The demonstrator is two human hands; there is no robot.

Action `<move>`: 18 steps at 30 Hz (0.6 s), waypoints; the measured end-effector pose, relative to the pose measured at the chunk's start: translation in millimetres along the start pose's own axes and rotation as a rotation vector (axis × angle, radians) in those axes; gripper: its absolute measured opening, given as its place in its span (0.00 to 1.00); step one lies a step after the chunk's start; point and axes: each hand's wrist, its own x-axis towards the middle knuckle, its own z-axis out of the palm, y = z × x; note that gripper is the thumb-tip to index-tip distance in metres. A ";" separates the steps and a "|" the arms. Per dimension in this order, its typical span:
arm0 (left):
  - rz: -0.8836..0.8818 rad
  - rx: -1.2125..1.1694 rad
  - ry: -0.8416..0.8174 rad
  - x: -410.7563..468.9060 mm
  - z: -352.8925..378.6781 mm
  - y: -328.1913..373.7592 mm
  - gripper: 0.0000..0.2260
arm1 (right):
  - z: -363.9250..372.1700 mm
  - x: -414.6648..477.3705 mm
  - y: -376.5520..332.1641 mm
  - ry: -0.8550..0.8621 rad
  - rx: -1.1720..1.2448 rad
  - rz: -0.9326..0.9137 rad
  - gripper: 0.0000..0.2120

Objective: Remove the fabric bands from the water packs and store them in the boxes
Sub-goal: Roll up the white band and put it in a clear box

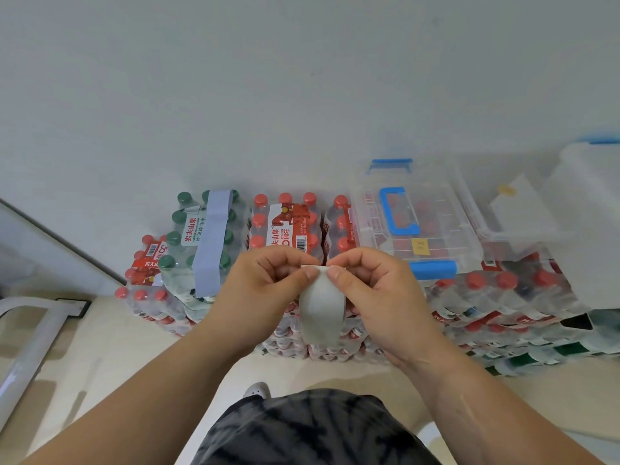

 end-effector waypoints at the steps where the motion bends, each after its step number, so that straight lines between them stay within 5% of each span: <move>1: 0.003 0.034 -0.002 0.6 0.9 0.3 0.04 | -0.7 0.1 0.5 0.001 -0.001 0.014 0.02; 18: 0.059 -0.062 -0.055 4.2 0.6 8.1 0.11 | -7.1 4.9 -3.1 -0.014 0.022 -0.061 0.09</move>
